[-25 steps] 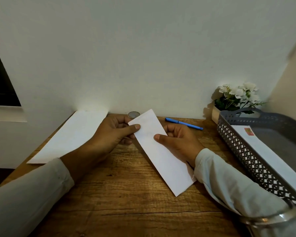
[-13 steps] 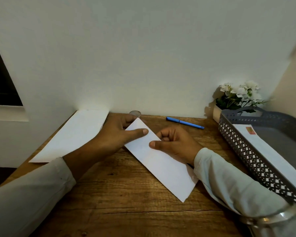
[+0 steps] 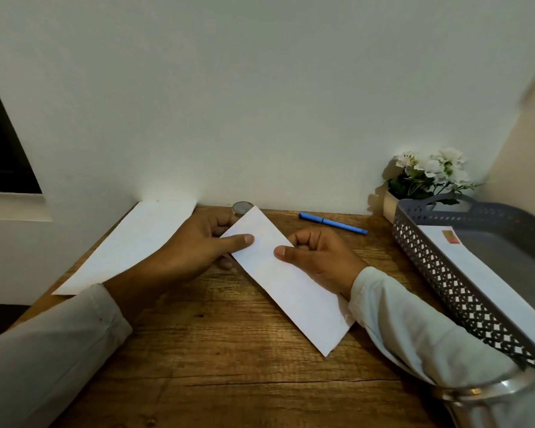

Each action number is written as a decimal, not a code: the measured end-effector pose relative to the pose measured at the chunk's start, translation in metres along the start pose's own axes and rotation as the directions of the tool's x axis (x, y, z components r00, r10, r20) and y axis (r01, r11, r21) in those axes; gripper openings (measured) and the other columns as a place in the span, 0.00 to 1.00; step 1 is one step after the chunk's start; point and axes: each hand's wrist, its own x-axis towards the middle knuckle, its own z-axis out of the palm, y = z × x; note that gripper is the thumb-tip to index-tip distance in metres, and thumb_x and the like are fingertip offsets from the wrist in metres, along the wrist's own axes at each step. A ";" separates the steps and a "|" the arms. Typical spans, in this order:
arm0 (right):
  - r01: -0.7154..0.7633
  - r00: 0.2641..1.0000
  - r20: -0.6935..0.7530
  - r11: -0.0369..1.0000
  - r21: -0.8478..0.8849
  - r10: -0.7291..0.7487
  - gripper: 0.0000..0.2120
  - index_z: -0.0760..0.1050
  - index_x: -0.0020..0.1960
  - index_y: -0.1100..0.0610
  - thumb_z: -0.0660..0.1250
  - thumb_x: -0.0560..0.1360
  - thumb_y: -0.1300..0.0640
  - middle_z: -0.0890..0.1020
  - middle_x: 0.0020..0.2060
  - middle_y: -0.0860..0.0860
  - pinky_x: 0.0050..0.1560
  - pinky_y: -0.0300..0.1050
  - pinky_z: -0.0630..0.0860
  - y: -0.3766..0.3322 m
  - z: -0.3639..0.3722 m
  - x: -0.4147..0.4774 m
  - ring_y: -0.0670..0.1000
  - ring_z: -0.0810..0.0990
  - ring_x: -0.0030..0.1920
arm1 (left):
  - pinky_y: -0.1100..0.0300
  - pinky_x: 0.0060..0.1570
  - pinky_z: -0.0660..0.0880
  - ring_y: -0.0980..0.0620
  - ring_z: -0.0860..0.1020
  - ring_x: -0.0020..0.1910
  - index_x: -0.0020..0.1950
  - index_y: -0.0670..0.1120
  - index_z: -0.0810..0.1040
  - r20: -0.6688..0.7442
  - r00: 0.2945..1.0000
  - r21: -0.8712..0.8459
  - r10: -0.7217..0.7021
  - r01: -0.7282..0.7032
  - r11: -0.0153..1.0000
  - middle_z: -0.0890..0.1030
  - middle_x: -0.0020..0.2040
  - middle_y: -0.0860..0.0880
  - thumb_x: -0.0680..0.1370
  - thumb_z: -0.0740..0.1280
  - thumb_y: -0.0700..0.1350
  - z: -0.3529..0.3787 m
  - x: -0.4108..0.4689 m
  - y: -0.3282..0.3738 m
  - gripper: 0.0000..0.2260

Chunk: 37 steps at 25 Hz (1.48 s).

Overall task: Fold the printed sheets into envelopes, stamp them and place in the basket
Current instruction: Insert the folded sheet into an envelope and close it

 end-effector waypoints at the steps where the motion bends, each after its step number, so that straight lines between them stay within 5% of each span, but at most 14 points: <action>1: -0.008 1.000 -0.008 1.000 0.007 0.008 0.08 0.84 0.51 0.58 0.71 0.78 0.54 0.88 0.44 0.57 0.40 0.44 0.82 -0.001 0.000 -0.001 0.54 0.86 0.41 | 0.45 0.47 0.82 0.45 0.86 0.45 0.54 0.45 0.84 -0.020 1.000 0.017 0.001 -0.001 1.000 0.87 0.50 0.49 0.77 0.73 0.45 -0.001 0.000 0.000 0.08; 7: -0.017 0.999 -0.047 0.999 0.032 0.018 0.07 0.84 0.50 0.57 0.70 0.79 0.54 0.88 0.44 0.56 0.43 0.46 0.82 -0.004 0.004 -0.003 0.53 0.87 0.43 | 0.51 0.40 0.82 0.46 0.82 0.34 0.45 0.36 0.82 -0.122 0.992 0.030 0.016 -0.012 0.999 0.85 0.39 0.39 0.75 0.74 0.47 -0.006 0.002 0.002 0.13; 12: -0.022 0.996 -0.087 1.000 0.021 0.023 0.08 0.83 0.50 0.56 0.69 0.79 0.53 0.88 0.44 0.54 0.40 0.42 0.80 -0.006 0.003 -0.006 0.50 0.87 0.41 | 0.53 0.38 0.82 0.47 0.83 0.36 0.51 0.43 0.84 -0.133 0.991 0.036 0.033 -0.029 0.999 0.84 0.37 0.41 0.77 0.73 0.42 -0.011 0.001 -0.002 0.05; 20: 0.004 0.992 -0.125 0.997 0.080 0.006 0.05 0.82 0.53 0.56 0.69 0.79 0.57 0.88 0.44 0.53 0.38 0.43 0.82 -0.008 0.008 -0.012 0.52 0.87 0.42 | 0.54 0.39 0.78 0.50 0.80 0.31 0.35 0.46 0.80 -0.283 0.944 0.242 0.172 -0.103 0.965 0.81 0.30 0.47 0.76 0.73 0.53 -0.033 -0.012 -0.002 0.14; 24: 0.038 0.996 -0.082 0.996 0.077 -0.031 0.06 0.82 0.55 0.55 0.69 0.79 0.58 0.88 0.45 0.52 0.38 0.41 0.82 -0.009 0.017 -0.015 0.51 0.88 0.42 | 0.59 0.46 0.79 0.56 0.84 0.41 0.51 0.52 0.85 -0.138 0.968 0.407 0.208 -0.136 0.903 0.86 0.42 0.53 0.82 0.66 0.47 -0.067 -0.027 0.008 0.07; 28: 0.064 0.997 -0.040 0.994 0.090 -0.060 0.05 0.81 0.54 0.56 0.69 0.79 0.61 0.88 0.41 0.51 0.34 0.37 0.80 -0.012 0.028 -0.016 0.48 0.87 0.38 | 0.58 0.58 0.77 0.62 0.78 0.55 0.55 0.60 0.83 0.022 0.999 0.630 -0.024 0.005 0.776 0.81 0.55 0.62 0.74 0.75 0.53 -0.105 -0.052 0.008 0.10; 32: 0.065 0.997 -0.047 0.995 0.073 -0.062 0.04 0.81 0.51 0.53 0.70 0.78 0.60 0.87 0.36 0.47 0.31 0.35 0.79 -0.014 0.032 -0.017 0.45 0.86 0.35 | 0.57 0.65 0.71 0.57 0.70 0.64 0.59 0.62 0.78 0.107 0.930 0.732 -0.352 0.166 0.661 0.72 0.65 0.62 0.69 0.77 0.59 -0.125 -0.067 0.007 0.21; 37: 0.058 0.998 -0.042 0.997 0.044 -0.057 0.04 0.81 0.52 0.53 0.70 0.79 0.59 0.88 0.39 0.48 0.33 0.36 0.80 -0.013 0.035 -0.017 0.46 0.87 0.37 | 0.54 0.63 0.76 0.58 0.79 0.56 0.51 0.57 0.84 0.078 0.965 0.694 -0.250 0.127 0.709 0.83 0.54 0.60 0.73 0.75 0.52 -0.134 -0.069 0.004 0.07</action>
